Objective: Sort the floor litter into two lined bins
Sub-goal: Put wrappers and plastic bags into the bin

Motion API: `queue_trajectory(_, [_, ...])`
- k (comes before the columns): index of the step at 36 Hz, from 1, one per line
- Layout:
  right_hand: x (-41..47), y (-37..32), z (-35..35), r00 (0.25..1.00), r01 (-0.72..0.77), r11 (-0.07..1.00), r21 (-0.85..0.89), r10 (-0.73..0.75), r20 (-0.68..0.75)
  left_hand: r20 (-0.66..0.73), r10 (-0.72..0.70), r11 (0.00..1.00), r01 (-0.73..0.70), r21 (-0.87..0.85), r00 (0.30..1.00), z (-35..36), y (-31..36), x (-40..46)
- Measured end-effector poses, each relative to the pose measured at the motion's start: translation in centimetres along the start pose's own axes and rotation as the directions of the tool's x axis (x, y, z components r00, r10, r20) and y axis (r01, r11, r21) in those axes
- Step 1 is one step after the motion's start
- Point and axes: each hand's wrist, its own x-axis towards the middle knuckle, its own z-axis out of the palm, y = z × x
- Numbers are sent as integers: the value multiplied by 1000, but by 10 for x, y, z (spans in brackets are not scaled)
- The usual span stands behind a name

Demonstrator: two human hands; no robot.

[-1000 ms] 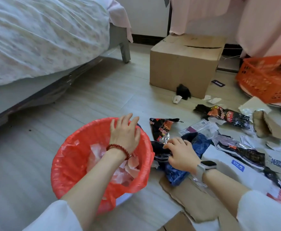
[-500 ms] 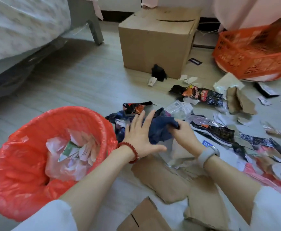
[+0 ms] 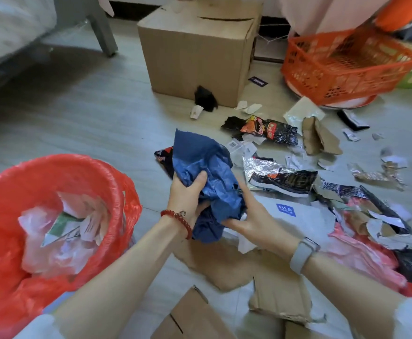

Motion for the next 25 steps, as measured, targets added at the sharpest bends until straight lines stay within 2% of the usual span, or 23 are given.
queue_trajectory(1, [3, -2, 2, 998, -5, 1000, 5, 6, -55, -31, 64, 996, -62, 71, 997, 0, 2, 0])
queue_trajectory(2, [5, -4, 3, 996, -4, 1000, -21, 2, -89, -61, 188, 961, -171, 216, 980, -2, 3, 1])
queue_trajectory(3, [7, -6, 2, 995, -8, 998, -61, 2, -98, -47, 355, 855, -304, 420, 934, -4, 6, 2])
queue_trajectory(4, [8, -9, 1, 996, -19, 995, -94, 11, -88, 24, 522, 665, -424, 615, 853, -8, 9, 1])
queue_trajectory(5, [10, -11, -1, 997, -36, 991, -131, 27, -70, 145, 647, 426, -512, 746, 748, -13, 11, 1])
queue_trajectory(6, [11, -13, -4, 998, -52, 986, -157, 45, -49, 289, 710, 202, -579, 790, 642, -18, 11, 3])
queue_trajectory(7, [12, -15, -7, 998, -63, 984, -166, 58, -37, 415, 707, 37, -616, 787, 573, -24, 9, 6])
queue_trajectory(8, [12, -18, -9, 997, -69, 987, -146, 65, -37, 493, 651, -16, -639, 769, 577, -30, 6, 8])
queue_trajectory(9, [12, -21, -12, 997, -75, 992, -97, 72, -43, 517, 544, 52, -642, 765, 660, -34, 4, 8])
queue_trajectory(10, [11, -26, -13, 995, -86, 996, -18, 85, -46, 501, 389, 203, -603, 771, 773, -34, 3, 3])
queue_trajectory(11, [11, -30, -14, 993, -107, 990, 93, 111, -45, 476, 218, 356, -524, 774, 852, -36, -1, 0])
queue_trajectory(12, [10, -35, -13, 989, -133, 970, 203, 143, -35, 452, 93, 457, -441, 772, 887, -36, -4, -5])
queue_trajectory(13, [10, -37, -11, 986, -155, 946, 285, 167, -20, 438, 34, 536, -386, 751, 898, -36, -6, -8])
queue_trajectory(15, [11, -39, -7, 981, -186, 903, 388, 192, 26, 419, 38, 657, -339, 674, 907, -37, -11, -9])
queue_trajectory(18, [9, -35, -6, 973, -225, 832, 508, 216, 76, 359, 109, 704, -327, 630, 927, -38, -13, -6])
queue_trajectory(19, [7, -35, -8, 977, -208, 844, 494, 204, 64, 336, 149, 721, -334, 607, 930, -38, -11, -5])
queue_trajectory(22, [3, -33, -18, 991, -124, 967, 221, 134, -31, 117, 247, 853, -273, 444, 962, -29, 2, -4])
queue_trajectory(25, [-3, -26, -22, 975, -223, 968, 112, 221, 29, -152, 192, 960, -153, 233, 970, -30, 12, 4])
